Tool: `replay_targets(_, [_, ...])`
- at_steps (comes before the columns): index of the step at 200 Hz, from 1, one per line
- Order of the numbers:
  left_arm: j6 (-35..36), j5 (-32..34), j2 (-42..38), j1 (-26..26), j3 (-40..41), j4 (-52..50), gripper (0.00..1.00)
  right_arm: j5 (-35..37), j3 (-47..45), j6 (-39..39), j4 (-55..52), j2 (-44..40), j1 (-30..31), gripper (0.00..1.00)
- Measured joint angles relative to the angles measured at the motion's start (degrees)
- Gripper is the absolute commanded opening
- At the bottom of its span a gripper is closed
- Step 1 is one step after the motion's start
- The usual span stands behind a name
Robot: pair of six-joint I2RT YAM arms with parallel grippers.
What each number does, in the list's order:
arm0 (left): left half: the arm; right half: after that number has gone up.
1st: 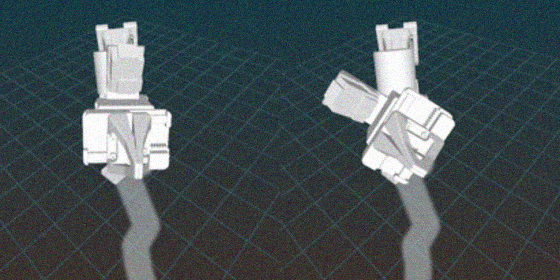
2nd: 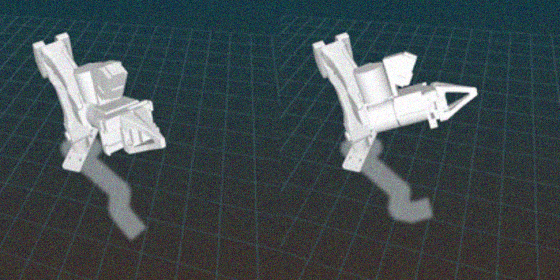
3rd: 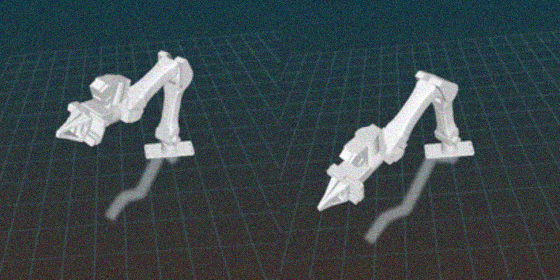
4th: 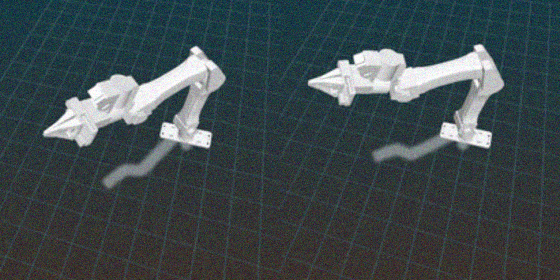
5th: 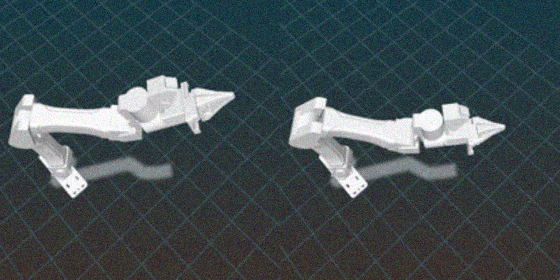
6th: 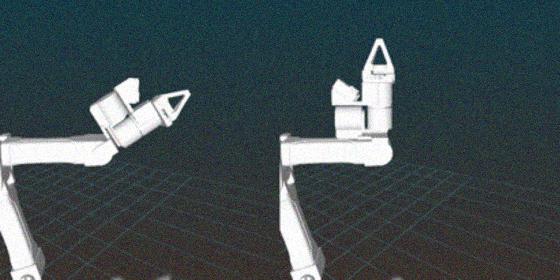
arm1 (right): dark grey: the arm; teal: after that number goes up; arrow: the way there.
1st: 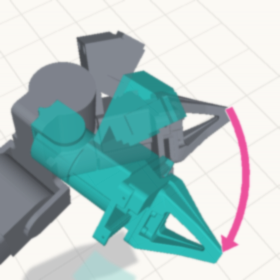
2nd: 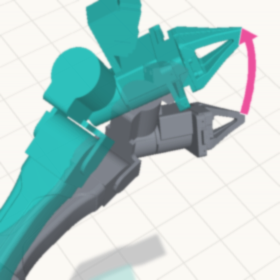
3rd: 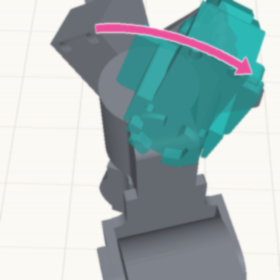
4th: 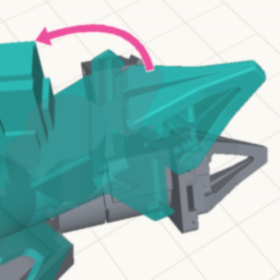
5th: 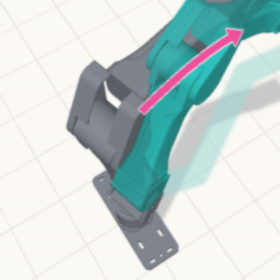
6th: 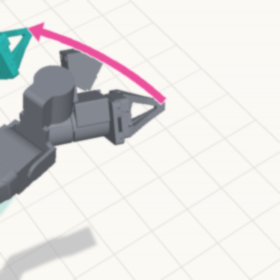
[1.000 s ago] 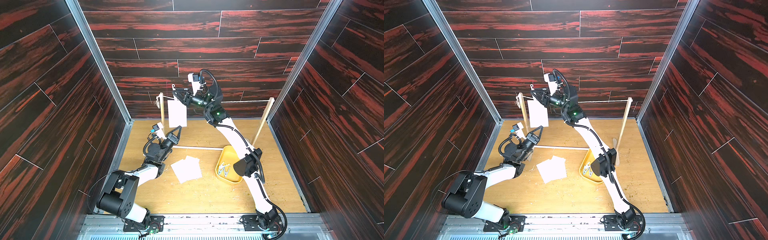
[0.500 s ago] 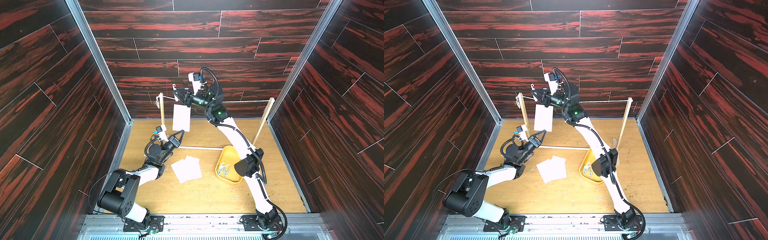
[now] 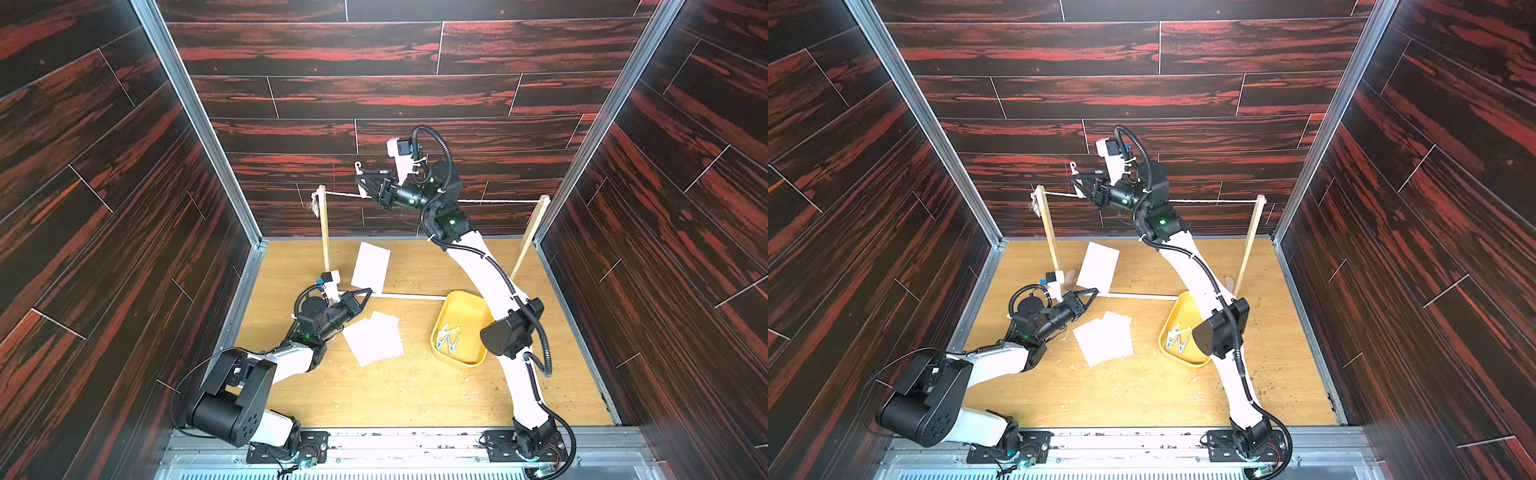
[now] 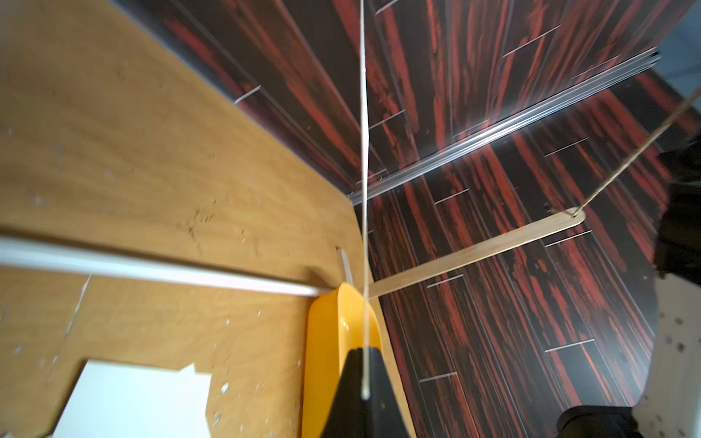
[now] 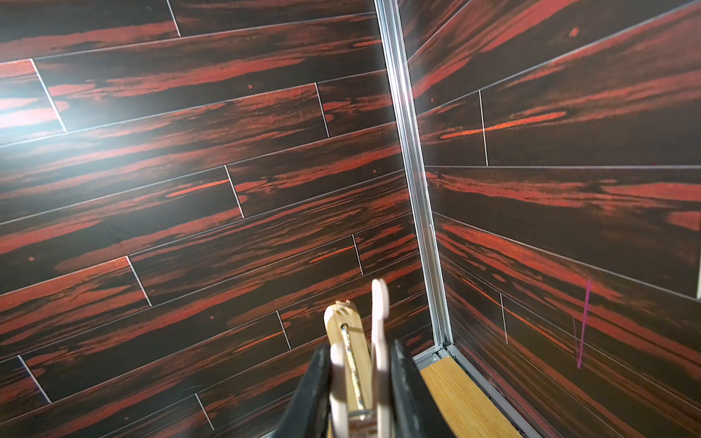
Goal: Remove the postcards from the strings
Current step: Place the postcard on the postcard.
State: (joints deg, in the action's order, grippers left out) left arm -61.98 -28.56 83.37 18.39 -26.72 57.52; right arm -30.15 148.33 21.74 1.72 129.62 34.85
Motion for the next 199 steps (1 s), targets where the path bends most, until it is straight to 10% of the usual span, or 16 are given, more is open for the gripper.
replay_targets(86, [3.52,-4.68,-0.13,1.36,0.52,-19.87,0.0,1.01,-4.52,-1.73,-0.02,-2.54,-0.13,0.27])
replay_targets(136, [5.7,-5.55,1.51,1.66,1.07,-27.04,0.38,1.9,-5.4,-2.54,-0.9,-2.86,-0.5,0.27])
replay_targets(199, [10.43,-0.26,-5.25,1.68,2.29,-42.66,0.46,2.62,-5.4,-3.19,-1.42,-3.23,-1.31,0.27])
